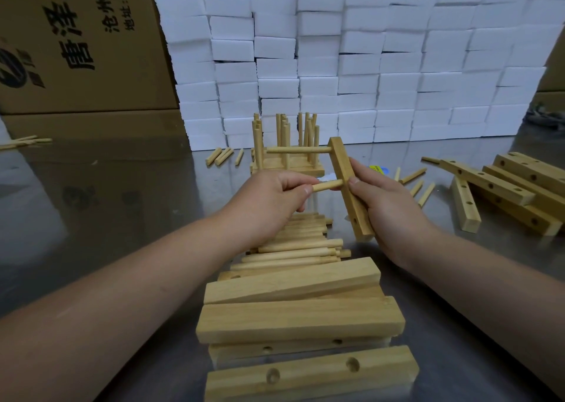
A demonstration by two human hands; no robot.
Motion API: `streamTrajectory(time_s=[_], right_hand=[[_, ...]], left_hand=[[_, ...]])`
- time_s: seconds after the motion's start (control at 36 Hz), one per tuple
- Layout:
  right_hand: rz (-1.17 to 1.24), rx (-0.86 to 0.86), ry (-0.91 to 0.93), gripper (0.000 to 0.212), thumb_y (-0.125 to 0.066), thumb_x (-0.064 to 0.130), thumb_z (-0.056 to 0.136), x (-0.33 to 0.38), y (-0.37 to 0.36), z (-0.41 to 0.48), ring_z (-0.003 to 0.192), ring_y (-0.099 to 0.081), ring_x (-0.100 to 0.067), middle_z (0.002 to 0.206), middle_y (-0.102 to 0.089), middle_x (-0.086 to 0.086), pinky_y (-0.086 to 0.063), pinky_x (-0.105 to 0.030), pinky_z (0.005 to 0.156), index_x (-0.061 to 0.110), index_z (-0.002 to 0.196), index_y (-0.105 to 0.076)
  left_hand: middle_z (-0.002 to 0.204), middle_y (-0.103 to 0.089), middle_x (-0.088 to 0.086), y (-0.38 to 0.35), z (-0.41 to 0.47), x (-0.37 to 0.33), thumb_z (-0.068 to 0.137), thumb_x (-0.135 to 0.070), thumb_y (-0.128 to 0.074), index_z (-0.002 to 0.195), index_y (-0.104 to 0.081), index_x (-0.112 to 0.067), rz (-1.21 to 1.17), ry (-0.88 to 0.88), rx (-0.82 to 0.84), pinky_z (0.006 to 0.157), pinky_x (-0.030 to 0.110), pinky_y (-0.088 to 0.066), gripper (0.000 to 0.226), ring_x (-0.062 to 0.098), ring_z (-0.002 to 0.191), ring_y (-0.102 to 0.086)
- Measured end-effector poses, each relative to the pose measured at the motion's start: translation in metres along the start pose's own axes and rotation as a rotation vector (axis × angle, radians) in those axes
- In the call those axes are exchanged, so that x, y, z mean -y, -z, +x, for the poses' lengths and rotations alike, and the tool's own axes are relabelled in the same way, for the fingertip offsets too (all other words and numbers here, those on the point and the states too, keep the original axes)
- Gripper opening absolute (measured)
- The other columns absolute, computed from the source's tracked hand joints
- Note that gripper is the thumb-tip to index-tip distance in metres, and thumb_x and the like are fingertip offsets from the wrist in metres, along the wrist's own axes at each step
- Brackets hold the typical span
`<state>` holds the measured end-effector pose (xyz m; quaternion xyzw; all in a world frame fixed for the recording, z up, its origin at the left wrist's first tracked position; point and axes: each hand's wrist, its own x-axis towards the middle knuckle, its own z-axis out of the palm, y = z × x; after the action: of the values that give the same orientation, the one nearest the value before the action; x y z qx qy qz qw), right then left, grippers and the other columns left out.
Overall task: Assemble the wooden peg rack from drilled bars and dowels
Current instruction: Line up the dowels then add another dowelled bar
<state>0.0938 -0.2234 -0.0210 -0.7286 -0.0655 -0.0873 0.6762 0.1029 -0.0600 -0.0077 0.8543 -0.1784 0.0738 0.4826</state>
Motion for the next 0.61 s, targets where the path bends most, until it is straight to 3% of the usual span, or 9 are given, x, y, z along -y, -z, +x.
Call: streamTrajectory(time_s=[0.11,0.17,0.25,0.33,0.44,0.53,0.61], right_hand=[[0.005,0.036,0.021,0.036,-0.045,0.019,0.097,0.001,-0.001,-0.001,0.089,-0.054,0.013,0.104,-0.06,0.023,-0.04,-0.01,0.083,0.03,0.13,-0.053],[-0.002,0.038,0.03,0.034,-0.045,0.019,0.097,0.002,-0.001,-0.001,0.081,-0.055,0.01,0.093,-0.064,0.023,-0.041,-0.017,0.086,0.035,0.125,-0.056],[-0.03,0.066,0.073,0.033,-0.043,0.019,0.098,0.003,-0.001,-0.003,0.069,-0.056,0.015,0.077,-0.069,0.023,-0.04,-0.022,0.083,0.048,0.099,-0.059],[-0.065,0.088,0.092,0.033,-0.041,0.021,0.099,0.005,-0.001,-0.005,0.07,-0.055,0.014,0.087,-0.071,0.015,-0.04,-0.025,0.085,0.051,0.098,-0.057],[-0.045,0.098,0.111,0.038,-0.04,0.02,0.099,0.008,0.0,-0.006,0.062,-0.054,0.013,0.082,-0.07,0.011,-0.039,-0.028,0.081,0.05,0.091,-0.061],[-0.067,0.101,0.124,0.037,-0.04,0.024,0.099,0.008,0.001,-0.006,0.063,-0.054,0.013,0.082,-0.071,0.014,-0.04,-0.028,0.08,0.052,0.088,-0.062],[-0.11,0.113,0.161,0.047,-0.039,0.026,0.099,0.008,0.001,-0.007,0.064,-0.054,0.013,0.08,-0.07,0.017,-0.04,-0.027,0.079,0.06,0.076,-0.063]], left_hand=[[0.073,-0.052,-0.02,-0.001,-0.001,-0.001,0.091,-0.031,-0.055,0.087,-0.058,-0.041,0.137,-0.055,-0.053,0.059,0.013,-0.036,0.011,-0.006,0.068,-0.048],[0.073,-0.051,-0.018,0.0,-0.002,-0.002,0.089,-0.033,-0.057,0.08,-0.054,-0.04,0.202,-0.084,-0.063,0.058,0.014,-0.035,0.012,-0.006,0.068,-0.048],[0.07,-0.053,-0.016,0.001,-0.003,-0.002,0.087,-0.034,-0.06,0.076,-0.055,-0.04,0.262,-0.118,-0.07,0.056,0.017,-0.035,0.014,-0.004,0.063,-0.048],[0.071,-0.058,-0.014,0.003,-0.005,-0.002,0.088,-0.033,-0.058,0.084,-0.061,-0.04,0.299,-0.159,-0.069,0.055,0.021,-0.04,0.009,0.0,0.066,-0.051],[0.083,-0.068,-0.002,0.004,-0.008,-0.003,0.093,-0.031,-0.052,0.108,-0.066,-0.035,0.404,-0.237,-0.05,0.071,0.03,-0.048,0.022,0.009,0.078,-0.058],[0.073,-0.064,-0.002,0.008,-0.009,-0.004,0.094,-0.033,-0.045,0.103,-0.068,-0.029,0.523,-0.298,-0.053,0.064,0.024,-0.044,0.024,0.009,0.071,-0.053],[0.077,-0.062,-0.006,0.012,-0.007,-0.004,0.095,-0.036,-0.04,0.103,-0.066,-0.028,0.663,-0.336,-0.036,0.064,0.02,-0.04,0.028,0.009,0.073,-0.053]])
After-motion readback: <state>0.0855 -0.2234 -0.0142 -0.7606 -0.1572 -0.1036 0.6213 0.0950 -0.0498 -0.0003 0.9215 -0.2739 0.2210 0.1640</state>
